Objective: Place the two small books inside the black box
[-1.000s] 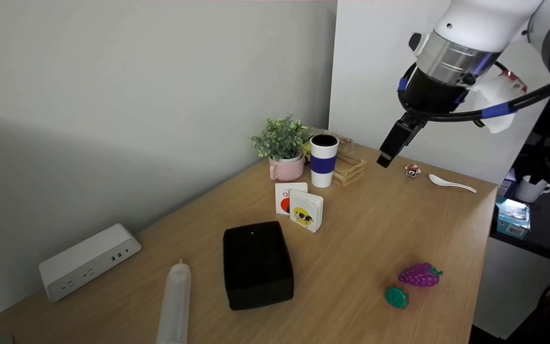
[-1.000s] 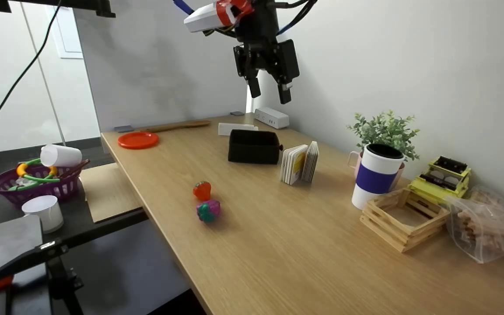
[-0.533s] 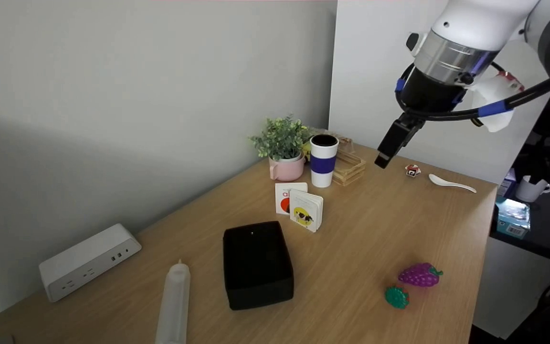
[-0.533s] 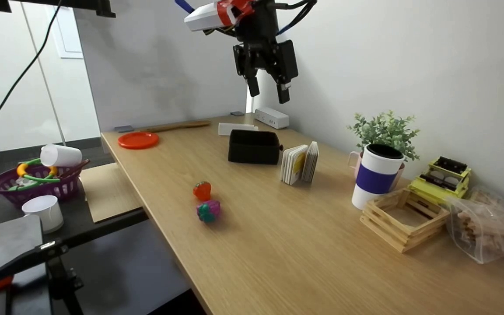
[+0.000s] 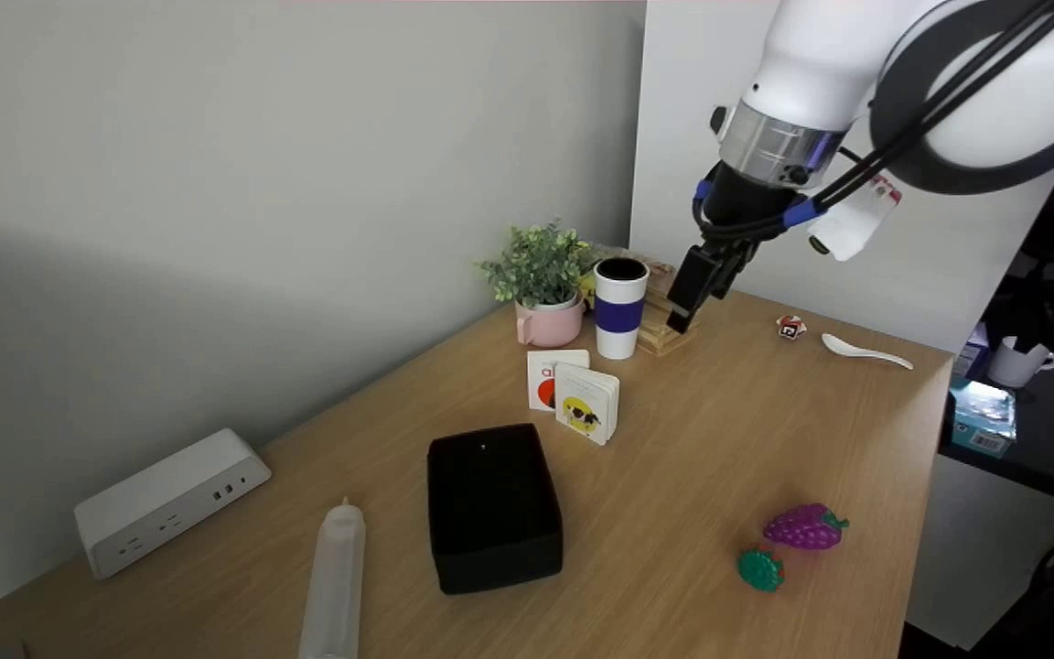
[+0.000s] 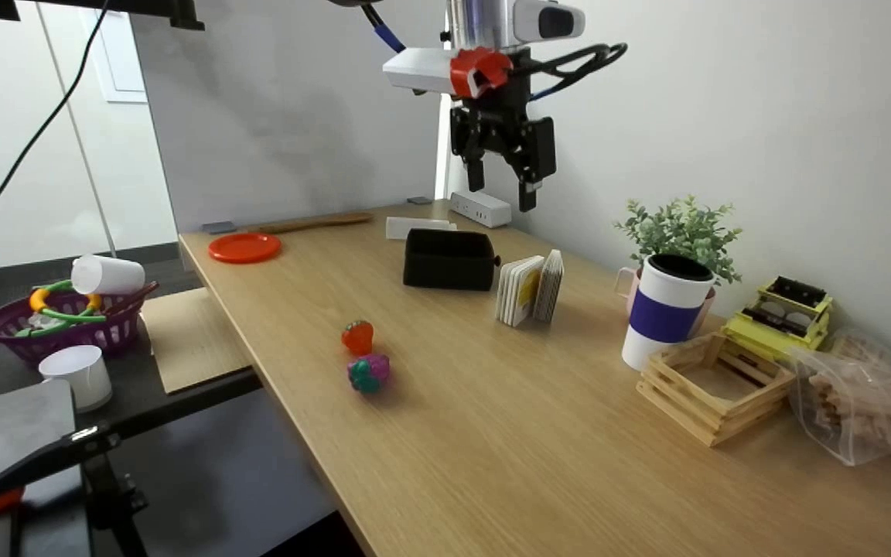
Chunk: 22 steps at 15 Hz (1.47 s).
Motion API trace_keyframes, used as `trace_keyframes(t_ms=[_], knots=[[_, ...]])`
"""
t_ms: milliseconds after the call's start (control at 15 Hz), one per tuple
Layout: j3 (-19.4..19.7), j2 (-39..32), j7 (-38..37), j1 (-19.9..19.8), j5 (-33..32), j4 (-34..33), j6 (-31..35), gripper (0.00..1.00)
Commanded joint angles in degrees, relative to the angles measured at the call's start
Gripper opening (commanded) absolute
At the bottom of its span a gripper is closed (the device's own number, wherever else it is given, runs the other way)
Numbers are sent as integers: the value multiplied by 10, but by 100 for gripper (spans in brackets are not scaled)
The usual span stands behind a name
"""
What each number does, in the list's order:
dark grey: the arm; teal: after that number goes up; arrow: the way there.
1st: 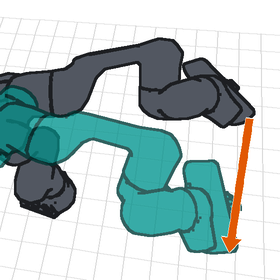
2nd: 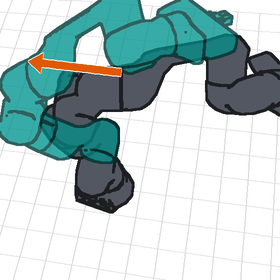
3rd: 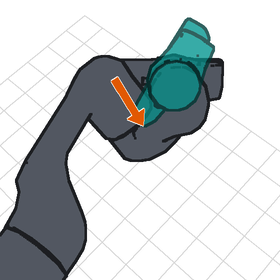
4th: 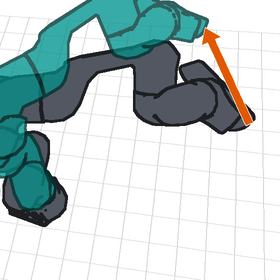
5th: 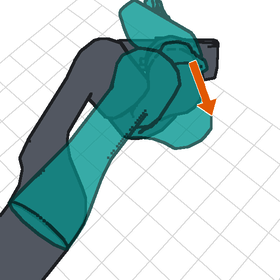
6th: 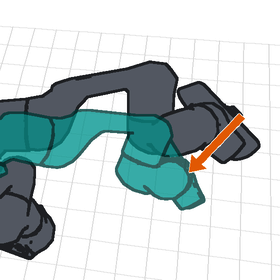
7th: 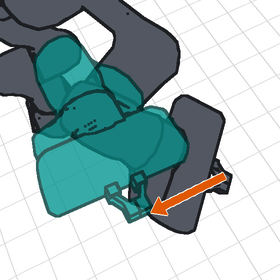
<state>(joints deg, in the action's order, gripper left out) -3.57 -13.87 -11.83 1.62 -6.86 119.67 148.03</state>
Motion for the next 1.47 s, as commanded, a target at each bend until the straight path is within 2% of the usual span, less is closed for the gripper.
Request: trace_keyframes(t_ms=[0,267,333,667,800,1000,1400], knots=[[-10,-87,73,0,59,-99,-40,100],[-26,-148,127,-5,99,-179,-105,100],[-8,-116,98,8,82,-128,-65,100],[-8,-126,101,9,84,-140,-67,100],[1,-126,83,22,65,-139,-62,100],[3,-159,85,17,73,-183,-88,100],[12,-274,102,1,84,-323,-163,100]])
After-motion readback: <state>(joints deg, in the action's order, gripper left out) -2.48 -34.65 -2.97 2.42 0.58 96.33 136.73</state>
